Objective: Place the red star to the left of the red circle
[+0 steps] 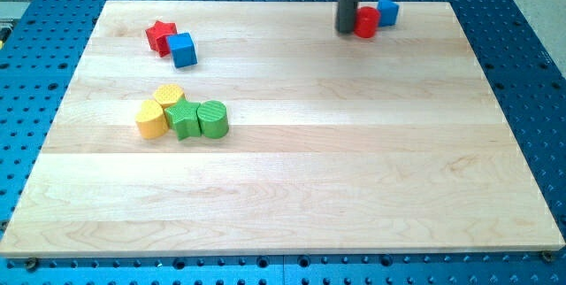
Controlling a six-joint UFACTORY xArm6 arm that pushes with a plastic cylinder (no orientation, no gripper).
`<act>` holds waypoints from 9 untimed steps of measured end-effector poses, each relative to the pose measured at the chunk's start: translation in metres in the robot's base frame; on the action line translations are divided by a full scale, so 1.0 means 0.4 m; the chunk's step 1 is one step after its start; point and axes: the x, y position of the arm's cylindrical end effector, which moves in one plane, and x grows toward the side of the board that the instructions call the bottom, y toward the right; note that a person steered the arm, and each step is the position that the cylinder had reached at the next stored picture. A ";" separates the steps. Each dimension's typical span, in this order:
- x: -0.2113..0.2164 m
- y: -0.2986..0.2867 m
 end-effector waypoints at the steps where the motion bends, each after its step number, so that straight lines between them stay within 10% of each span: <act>1: 0.028 -0.023; 3: 0.263 -0.410; 6: 0.270 -0.991; 9: 0.040 -0.636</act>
